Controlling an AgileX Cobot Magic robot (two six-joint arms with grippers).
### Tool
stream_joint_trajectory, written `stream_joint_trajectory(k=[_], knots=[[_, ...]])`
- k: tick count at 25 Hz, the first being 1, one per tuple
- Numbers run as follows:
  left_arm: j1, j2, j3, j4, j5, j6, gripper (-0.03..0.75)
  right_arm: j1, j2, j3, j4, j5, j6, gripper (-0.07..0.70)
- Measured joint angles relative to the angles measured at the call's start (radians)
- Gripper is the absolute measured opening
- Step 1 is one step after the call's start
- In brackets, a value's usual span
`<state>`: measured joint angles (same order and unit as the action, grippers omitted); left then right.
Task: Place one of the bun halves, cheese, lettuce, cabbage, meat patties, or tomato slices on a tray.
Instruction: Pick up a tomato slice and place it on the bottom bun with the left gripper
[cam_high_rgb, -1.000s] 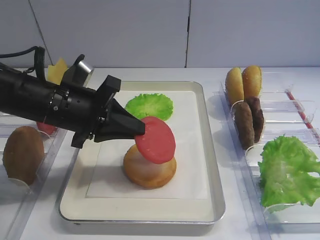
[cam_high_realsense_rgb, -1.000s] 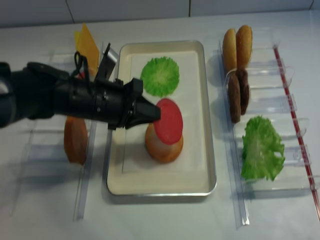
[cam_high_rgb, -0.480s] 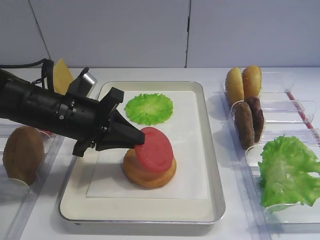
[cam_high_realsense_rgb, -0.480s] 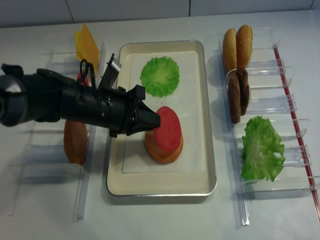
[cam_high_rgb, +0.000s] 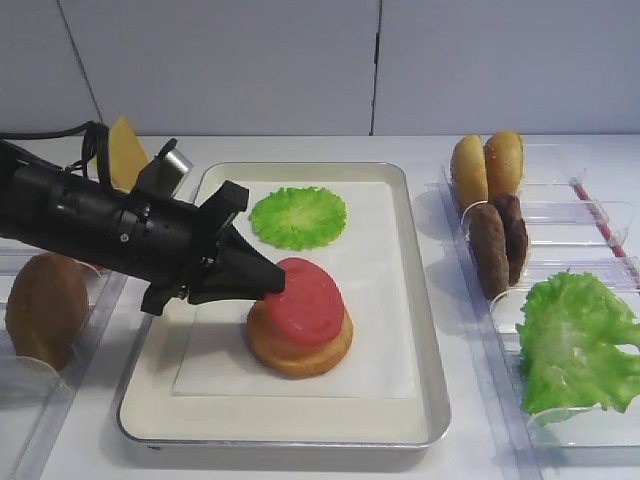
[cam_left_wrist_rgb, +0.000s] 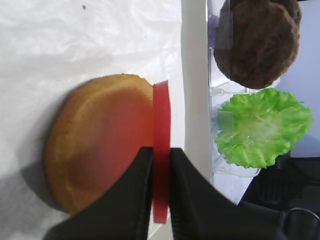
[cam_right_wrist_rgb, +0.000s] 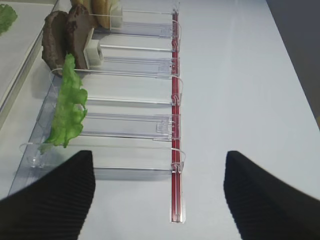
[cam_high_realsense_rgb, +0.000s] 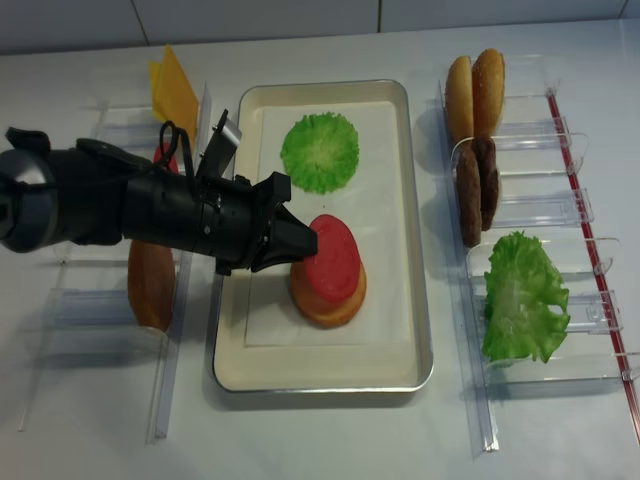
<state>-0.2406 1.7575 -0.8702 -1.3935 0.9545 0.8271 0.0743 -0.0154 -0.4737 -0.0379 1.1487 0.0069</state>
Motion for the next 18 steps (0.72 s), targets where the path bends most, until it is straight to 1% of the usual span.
stream_joint_trajectory(k=[6, 9, 12, 18], knots=[[0.000, 0.000, 0.000, 0.049, -0.007, -0.002, 0.059, 0.000, 0.000, 0.000, 0.000, 0.000, -0.007, 0.551], [0.000, 0.000, 0.000, 0.053, -0.007, -0.002, 0.082, 0.000, 0.000, 0.000, 0.000, 0.000, -0.007, 0.551], [0.000, 0.000, 0.000, 0.072, -0.007, 0.003, 0.138, 0.000, 0.000, 0.000, 0.000, 0.000, 0.000, 0.551], [0.000, 0.000, -0.014, 0.106, -0.005, 0.025, 0.325, 0.000, 0.000, 0.000, 0.000, 0.000, -0.007, 0.551]])
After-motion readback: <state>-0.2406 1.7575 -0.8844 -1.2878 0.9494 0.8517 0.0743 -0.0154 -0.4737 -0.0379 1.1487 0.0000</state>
